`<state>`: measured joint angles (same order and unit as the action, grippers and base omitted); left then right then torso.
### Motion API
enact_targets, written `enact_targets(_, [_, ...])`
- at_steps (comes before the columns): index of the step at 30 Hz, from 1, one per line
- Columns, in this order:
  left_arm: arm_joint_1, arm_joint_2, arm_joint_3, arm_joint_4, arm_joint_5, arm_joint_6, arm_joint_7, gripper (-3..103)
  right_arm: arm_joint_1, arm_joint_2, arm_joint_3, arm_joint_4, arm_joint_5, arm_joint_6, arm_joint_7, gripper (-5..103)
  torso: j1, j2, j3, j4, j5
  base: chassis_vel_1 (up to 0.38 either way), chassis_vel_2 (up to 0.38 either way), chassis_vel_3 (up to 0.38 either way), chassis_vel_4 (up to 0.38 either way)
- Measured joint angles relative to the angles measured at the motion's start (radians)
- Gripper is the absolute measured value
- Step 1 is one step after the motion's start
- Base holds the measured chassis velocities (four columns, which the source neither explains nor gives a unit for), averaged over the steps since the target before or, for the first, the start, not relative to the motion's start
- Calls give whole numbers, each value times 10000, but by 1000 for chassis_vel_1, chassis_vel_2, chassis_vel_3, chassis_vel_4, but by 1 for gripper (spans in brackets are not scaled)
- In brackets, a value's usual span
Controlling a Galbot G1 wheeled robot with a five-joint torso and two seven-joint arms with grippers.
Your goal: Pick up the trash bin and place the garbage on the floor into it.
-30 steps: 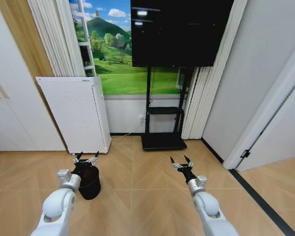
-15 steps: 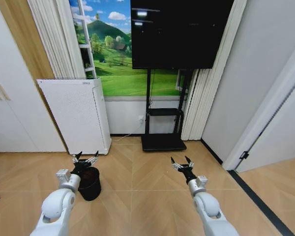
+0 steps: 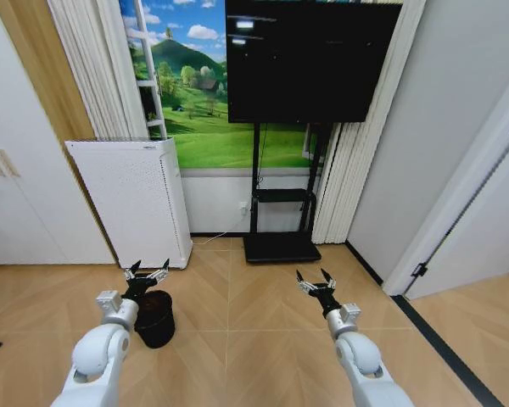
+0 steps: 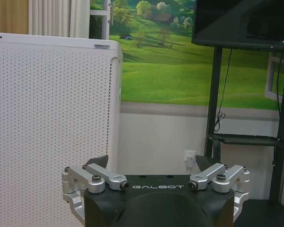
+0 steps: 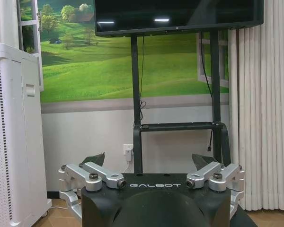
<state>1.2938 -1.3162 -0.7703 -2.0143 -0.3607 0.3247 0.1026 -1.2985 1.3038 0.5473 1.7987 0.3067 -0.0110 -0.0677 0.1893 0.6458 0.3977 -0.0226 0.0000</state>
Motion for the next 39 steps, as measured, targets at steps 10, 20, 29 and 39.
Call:
enact_targets(10, [-58,26,12,26,-57,13,-24,100,15,-24,64,3,21,-19,3,100,190,455,268,0,0,0,0,0,0])
enact_targets(20, [-76,-29,17,84,-49,15,-22,100,13,-10,60,4,4,-41,5,100,360,857,498,0,0,0,0,0,0])
enact_targets(29, [-200,77,-23,224,-161,0,21,100,103,33,47,26,-85,-193,13,100,554,1315,761,0,0,0,0,0,0])
enact_targets(39, [-311,344,-58,292,-444,7,20,100,107,69,46,57,-190,-265,36,100,713,1682,972,0,0,0,0,0,0])
